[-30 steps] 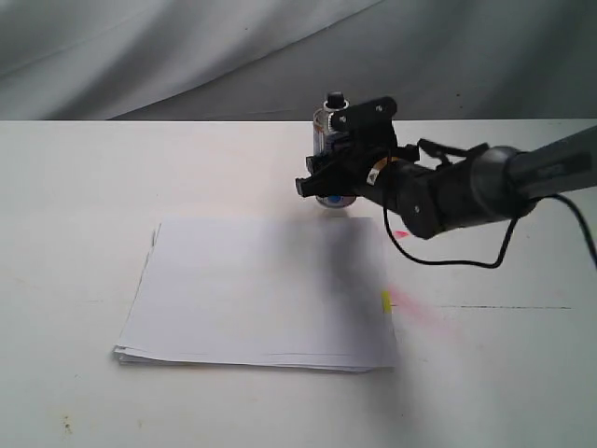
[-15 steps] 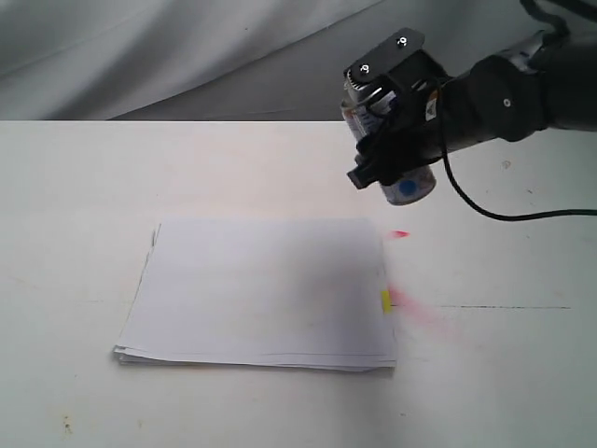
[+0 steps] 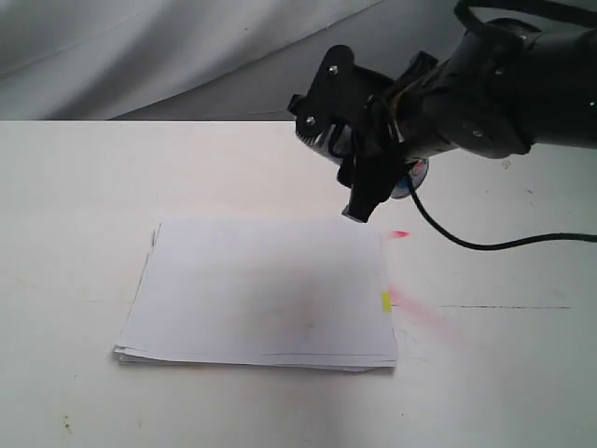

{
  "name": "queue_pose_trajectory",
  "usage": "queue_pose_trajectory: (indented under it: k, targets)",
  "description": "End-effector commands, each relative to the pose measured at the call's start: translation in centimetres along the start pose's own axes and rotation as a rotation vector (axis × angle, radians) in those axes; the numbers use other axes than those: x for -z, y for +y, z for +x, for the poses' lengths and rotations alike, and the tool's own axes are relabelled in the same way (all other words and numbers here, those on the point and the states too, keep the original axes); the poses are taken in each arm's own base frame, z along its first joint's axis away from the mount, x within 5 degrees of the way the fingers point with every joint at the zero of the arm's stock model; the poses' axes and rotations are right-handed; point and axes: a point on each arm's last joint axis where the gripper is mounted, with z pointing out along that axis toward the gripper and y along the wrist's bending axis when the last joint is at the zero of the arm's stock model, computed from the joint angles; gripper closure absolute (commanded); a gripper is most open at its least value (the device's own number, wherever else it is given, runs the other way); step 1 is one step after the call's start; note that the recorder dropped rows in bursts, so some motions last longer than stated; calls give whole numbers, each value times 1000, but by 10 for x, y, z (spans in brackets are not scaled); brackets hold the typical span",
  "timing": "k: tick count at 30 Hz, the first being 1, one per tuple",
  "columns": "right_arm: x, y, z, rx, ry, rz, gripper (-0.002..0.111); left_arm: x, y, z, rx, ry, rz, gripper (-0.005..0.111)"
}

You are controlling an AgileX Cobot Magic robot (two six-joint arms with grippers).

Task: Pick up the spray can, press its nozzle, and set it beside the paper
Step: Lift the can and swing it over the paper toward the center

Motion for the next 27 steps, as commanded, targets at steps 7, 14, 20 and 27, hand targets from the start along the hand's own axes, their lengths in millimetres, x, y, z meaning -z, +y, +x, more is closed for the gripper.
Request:
queue_pose_trajectory:
  k: [7,14,20,27]
  targets:
    - [-16,27,-25,119,-46,92,108,0,0,0,5,-10,-4,107]
    - [-41,57,-33,178,-36,105,108,0,0,0,5,-10,-4,107]
    - [-46,71,-38,238,-32,118,108,0,0,0,5,-10,-4,107]
    - [-44,74,-37,234,-4,125,108,0,0,0,5,-10,-4,107]
